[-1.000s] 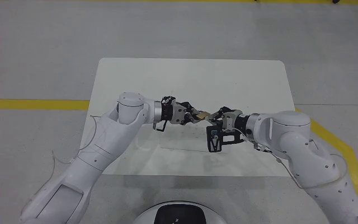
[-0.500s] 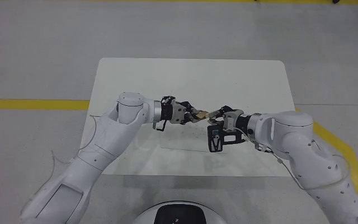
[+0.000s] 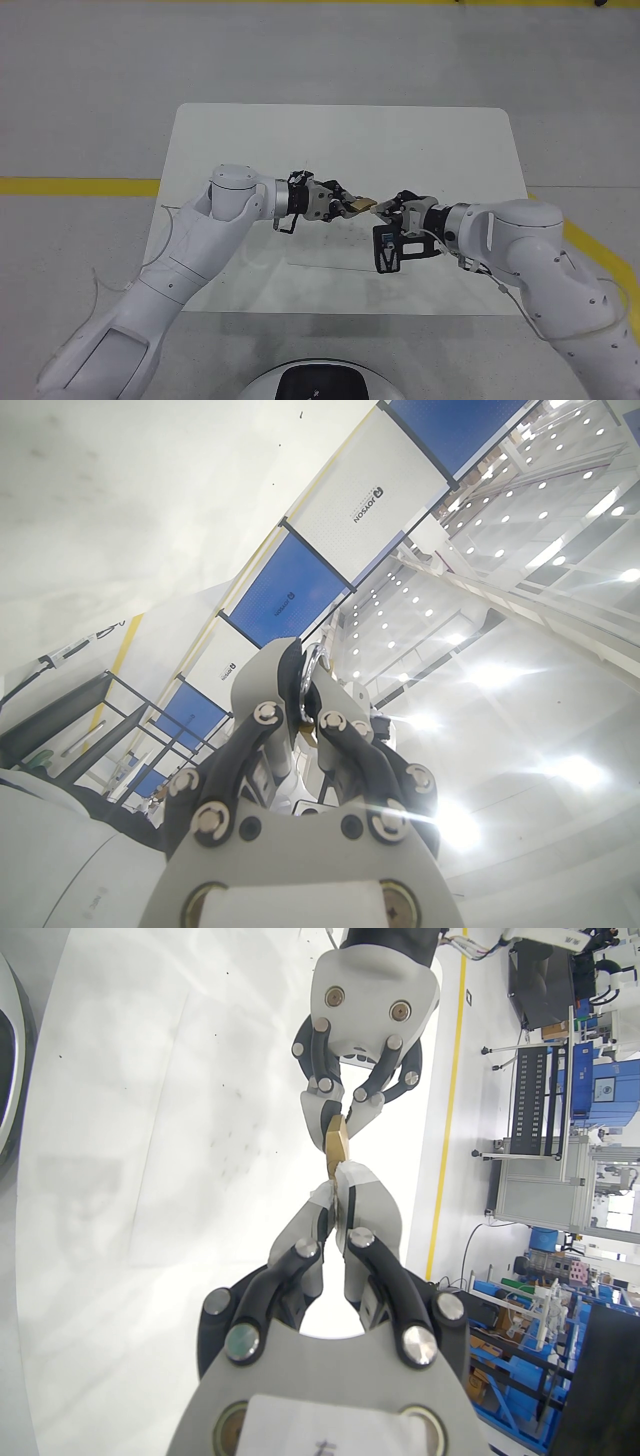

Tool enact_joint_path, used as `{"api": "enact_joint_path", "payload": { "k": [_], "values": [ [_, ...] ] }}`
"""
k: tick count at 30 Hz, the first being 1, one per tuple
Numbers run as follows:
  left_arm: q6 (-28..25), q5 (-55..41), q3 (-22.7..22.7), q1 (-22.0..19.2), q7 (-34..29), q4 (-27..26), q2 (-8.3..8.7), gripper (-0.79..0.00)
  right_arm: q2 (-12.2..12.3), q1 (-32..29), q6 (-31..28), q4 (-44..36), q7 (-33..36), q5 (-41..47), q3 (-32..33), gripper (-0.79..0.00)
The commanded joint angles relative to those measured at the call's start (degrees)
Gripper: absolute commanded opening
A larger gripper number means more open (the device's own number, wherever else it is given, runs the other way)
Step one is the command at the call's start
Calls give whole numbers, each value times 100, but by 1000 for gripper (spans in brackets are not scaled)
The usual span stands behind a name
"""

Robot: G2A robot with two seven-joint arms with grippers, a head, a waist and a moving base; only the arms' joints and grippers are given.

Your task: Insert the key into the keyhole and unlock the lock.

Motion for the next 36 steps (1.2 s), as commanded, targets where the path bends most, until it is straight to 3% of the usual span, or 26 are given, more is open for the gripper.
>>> {"api": "enact_joint_path", "payload": {
  "k": [1, 11, 36],
  "values": [
    [-9, 10, 2, -3, -3, -1, 1, -785, 1, 13, 2, 2, 16, -17, -20, -785],
    [-22, 54, -10, -12, -20, -5, 16, -785, 8, 157, 2, -26, 287, -16, -215, -785],
    [23, -201, -123, 90, 229, -128, 18, -785, -87, 440, 241, -254, 1703, 412, -668, -785]
  ]
}}
